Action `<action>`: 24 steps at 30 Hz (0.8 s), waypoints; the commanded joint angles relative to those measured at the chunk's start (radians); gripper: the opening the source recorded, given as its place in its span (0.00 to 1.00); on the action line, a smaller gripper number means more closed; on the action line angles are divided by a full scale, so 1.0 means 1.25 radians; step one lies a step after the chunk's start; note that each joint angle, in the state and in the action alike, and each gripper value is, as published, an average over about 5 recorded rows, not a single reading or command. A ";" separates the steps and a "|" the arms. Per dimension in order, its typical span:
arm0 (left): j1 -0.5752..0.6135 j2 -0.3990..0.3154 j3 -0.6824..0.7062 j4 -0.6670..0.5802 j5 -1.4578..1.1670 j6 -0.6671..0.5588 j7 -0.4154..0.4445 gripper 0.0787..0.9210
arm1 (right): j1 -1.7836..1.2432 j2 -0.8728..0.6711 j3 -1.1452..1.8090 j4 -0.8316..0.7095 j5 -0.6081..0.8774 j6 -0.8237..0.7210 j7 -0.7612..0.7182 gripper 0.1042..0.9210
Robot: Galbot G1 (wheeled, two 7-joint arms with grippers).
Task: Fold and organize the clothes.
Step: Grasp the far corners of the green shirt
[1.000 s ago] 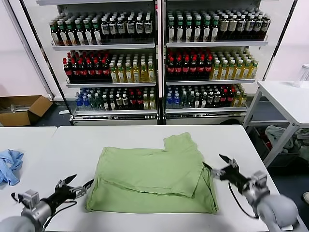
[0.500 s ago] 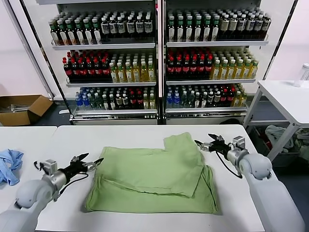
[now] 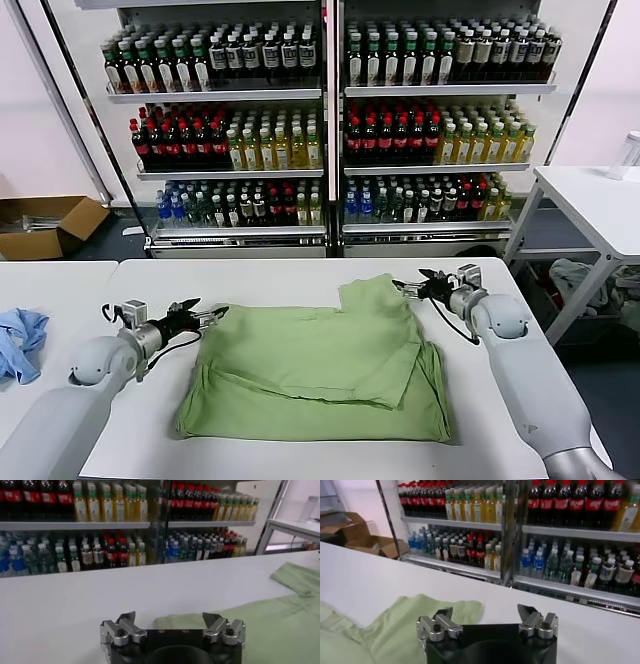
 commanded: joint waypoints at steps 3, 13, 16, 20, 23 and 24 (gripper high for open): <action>-0.060 -0.015 0.064 0.061 0.001 0.003 0.000 0.88 | 0.039 0.045 -0.035 -0.088 -0.016 0.016 0.002 0.88; -0.039 -0.022 0.064 0.058 0.010 0.001 -0.003 0.88 | 0.044 0.083 -0.030 -0.101 -0.026 0.011 0.010 0.64; -0.032 -0.024 0.063 0.054 0.010 0.000 -0.003 0.86 | 0.034 0.086 -0.030 -0.092 -0.027 0.011 0.010 0.54; -0.024 -0.025 0.063 0.046 0.009 -0.001 0.000 0.75 | 0.018 0.086 -0.031 -0.074 -0.025 0.010 0.011 0.40; -0.021 -0.024 0.064 0.041 0.009 -0.001 0.002 0.65 | 0.011 0.086 -0.032 -0.056 -0.018 0.008 0.013 0.29; -0.021 -0.024 0.065 0.042 0.009 -0.001 0.002 0.61 | 0.009 0.086 -0.032 -0.049 -0.014 0.007 0.015 0.26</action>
